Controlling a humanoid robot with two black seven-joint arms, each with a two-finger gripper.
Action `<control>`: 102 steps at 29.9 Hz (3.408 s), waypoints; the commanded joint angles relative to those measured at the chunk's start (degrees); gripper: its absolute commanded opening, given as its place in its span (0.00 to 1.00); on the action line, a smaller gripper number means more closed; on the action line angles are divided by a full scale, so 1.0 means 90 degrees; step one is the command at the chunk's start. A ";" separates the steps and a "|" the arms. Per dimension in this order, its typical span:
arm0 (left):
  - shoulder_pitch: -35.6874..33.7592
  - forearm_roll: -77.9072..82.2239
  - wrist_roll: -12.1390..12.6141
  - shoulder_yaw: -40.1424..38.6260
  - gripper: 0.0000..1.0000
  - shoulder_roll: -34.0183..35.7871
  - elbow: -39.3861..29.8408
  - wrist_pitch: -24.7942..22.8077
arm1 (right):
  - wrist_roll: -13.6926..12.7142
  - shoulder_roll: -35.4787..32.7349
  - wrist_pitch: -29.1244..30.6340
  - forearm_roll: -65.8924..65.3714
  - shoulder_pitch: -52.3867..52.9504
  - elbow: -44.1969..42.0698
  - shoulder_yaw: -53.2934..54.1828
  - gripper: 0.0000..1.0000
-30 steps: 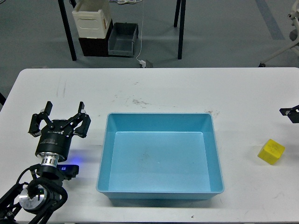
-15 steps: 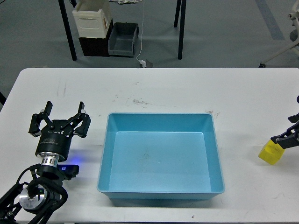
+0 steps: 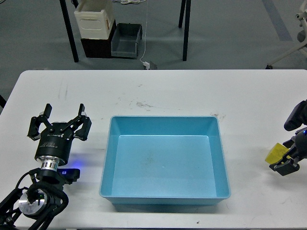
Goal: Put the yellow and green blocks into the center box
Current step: 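Lower the right gripper onto the yellow cube and close it, then lift the yellow cube and carry it over the blue box, then release the yellow cube in the box and withdraw the right gripper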
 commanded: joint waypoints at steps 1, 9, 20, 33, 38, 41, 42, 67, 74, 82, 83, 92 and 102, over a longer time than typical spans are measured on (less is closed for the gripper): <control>0.0004 0.0000 0.0003 0.0010 1.00 -0.0009 0.0067 0.0010 | 0.0000 0.0040 0.0000 -0.0068 0.0002 -0.0020 -0.0105 0.99; 0.0004 0.0000 0.0003 0.0010 1.00 -0.0009 0.0126 0.0000 | 0.0000 0.0050 0.0000 -0.0146 -0.0046 -0.0059 -0.0154 0.94; -0.0006 0.0000 0.0003 0.0000 1.00 -0.0009 0.0184 0.0010 | 0.0000 0.0225 0.0000 -0.0137 -0.0076 -0.0401 -0.0145 0.47; -0.0006 0.0000 -0.0006 0.0000 1.00 -0.0009 0.0233 0.0009 | 0.0000 0.0353 -0.0396 -0.0059 0.0362 -0.0470 0.0109 0.15; -0.0016 0.0000 0.0003 0.0000 1.00 -0.0009 0.0233 0.0010 | 0.0000 0.0070 -0.0406 -0.0019 0.1241 0.0105 0.0548 0.13; -0.0016 0.0000 0.0003 0.0000 1.00 -0.0009 0.0233 0.0000 | 0.0000 0.0001 -0.0387 0.0175 0.1953 0.0564 0.0539 0.12; -0.0025 0.0000 0.0003 0.0000 1.00 0.0000 0.0233 0.0000 | 0.0000 0.0001 -0.0368 0.0292 0.2217 0.0730 0.0520 0.12; -0.0025 0.0000 0.0013 -0.0546 1.00 0.0166 0.0233 -0.0010 | 0.0000 0.3886 -0.0309 0.0928 0.2787 0.0333 -0.1736 0.23; -0.0025 0.0000 0.0023 -0.0537 1.00 0.0205 0.0224 0.0010 | 0.0000 0.4180 -0.0309 0.0986 0.2356 -0.0010 -0.1766 0.83; -0.0035 0.0010 0.0023 -0.0537 1.00 0.0225 0.0223 0.0009 | 0.0000 0.4151 -0.0396 0.1328 0.2268 -0.0215 -0.1688 0.95; -0.0035 0.0010 0.0032 -0.0537 1.00 0.0254 0.0214 0.0019 | 0.0000 0.4113 -0.0426 0.1338 0.2268 -0.0225 -0.1629 0.95; -0.0133 0.0643 0.0091 -0.0459 1.00 0.1395 0.0184 0.0029 | 0.0000 0.3331 -0.1947 0.2099 0.1596 -0.0167 0.0713 0.96; -0.1001 0.2588 0.0256 -0.0449 1.00 0.3036 0.0486 0.1023 | 0.0000 0.3311 -0.4069 0.2149 -0.0738 0.0447 0.3475 0.96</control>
